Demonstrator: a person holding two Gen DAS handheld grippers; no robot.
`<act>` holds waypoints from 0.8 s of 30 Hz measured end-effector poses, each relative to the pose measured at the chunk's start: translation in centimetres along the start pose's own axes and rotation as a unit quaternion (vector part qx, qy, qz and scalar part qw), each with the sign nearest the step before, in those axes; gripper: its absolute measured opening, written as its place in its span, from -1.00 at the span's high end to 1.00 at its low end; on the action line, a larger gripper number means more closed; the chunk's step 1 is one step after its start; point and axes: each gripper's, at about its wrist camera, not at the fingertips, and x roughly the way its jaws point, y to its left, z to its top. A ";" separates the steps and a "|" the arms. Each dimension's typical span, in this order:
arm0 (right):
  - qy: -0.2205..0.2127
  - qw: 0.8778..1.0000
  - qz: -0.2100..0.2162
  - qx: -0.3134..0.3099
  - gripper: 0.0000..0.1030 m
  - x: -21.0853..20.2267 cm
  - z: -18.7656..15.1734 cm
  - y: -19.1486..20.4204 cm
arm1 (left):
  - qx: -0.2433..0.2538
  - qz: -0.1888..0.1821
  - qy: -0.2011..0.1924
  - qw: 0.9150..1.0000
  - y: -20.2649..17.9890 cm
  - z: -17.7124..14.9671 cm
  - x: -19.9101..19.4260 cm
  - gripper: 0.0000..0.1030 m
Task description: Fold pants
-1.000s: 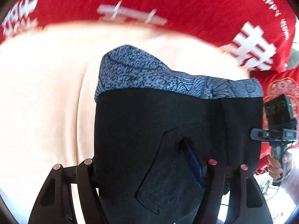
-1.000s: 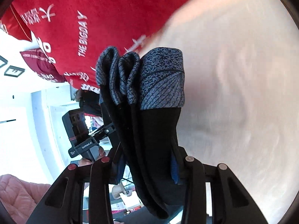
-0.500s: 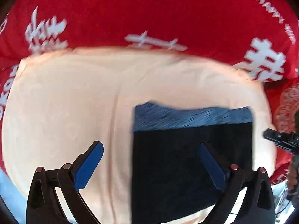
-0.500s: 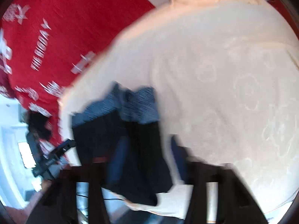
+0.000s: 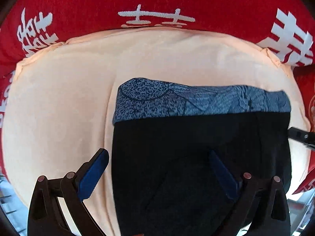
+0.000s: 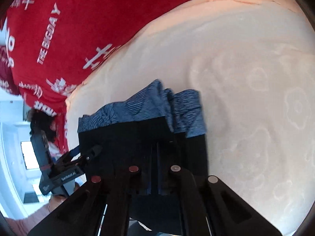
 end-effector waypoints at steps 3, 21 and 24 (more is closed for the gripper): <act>-0.015 0.998 -0.058 0.005 0.70 -1.9 -0.8 -0.2 | 0.007 0.015 -0.001 1.000 -0.1 -1.0 -1.4 -0.99; 0.003 0.975 -0.210 -0.074 -0.65 -4.9 -11.3 8.7 | 0.067 0.034 0.020 0.997 -1.9 -7.3 -10.3 -0.99; 0.010 0.974 -0.213 -0.072 -0.65 -5.4 -12.1 9.8 | 0.065 0.046 0.027 0.996 -1.7 -7.9 -11.4 -0.99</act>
